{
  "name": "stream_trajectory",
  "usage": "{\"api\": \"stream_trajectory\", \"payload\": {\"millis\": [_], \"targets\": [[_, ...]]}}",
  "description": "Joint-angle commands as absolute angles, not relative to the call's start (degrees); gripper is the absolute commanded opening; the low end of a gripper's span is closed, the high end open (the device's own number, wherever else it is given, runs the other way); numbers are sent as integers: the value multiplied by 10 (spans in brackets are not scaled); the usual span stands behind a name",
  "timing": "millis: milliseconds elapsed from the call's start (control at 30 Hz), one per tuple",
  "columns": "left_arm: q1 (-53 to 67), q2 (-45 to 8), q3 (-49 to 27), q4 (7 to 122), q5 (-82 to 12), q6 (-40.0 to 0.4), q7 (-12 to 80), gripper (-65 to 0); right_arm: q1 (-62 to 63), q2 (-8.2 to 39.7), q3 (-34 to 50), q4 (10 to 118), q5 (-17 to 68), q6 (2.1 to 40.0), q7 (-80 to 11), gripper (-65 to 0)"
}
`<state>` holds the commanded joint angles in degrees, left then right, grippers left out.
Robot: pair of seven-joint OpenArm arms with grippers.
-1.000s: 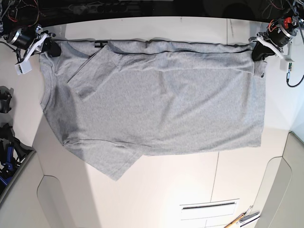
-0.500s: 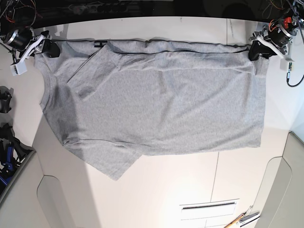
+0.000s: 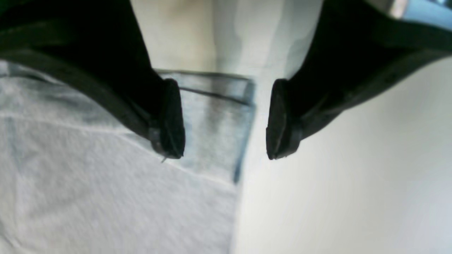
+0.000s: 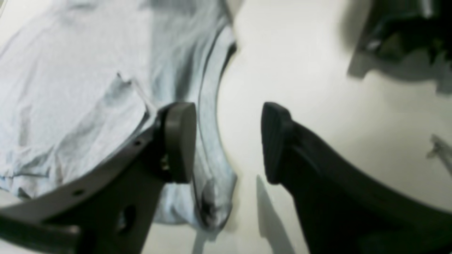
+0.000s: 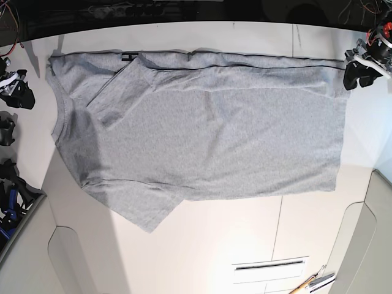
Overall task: Fold the T-shirt properly
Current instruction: 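Move both grippers to the shirt's side edges and grasp them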
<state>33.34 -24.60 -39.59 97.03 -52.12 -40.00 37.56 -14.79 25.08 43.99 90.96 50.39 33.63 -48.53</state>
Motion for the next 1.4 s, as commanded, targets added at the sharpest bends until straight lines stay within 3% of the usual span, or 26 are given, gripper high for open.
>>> {"api": "stream_trajectory", "payload": {"millis": [367,600,733,900,1067,1400], "targets": [[308,-246,-435,970,-538,-400,358,-254,-62,251,437,894,445,327,-436,-355],[228,-250,-434,970,-498,-379,365,-254,26,251,424,789,437,328,-430,-355],[196,-259,-414,969,-493,-374,364,-254,87,251,379,699,414,328,-394,-355],[141,-283,-342,948,-418,-336,358,-254,162,250,287,615,368,328,-334,-355],[50,-289,-295,837,-408,-336,358,-254,223,244,237,550,335,328,-325,-354],[-141,-316,-166,548,-349,-336,282,-254,273,236,227,431,282,328,-308,-354]]}}
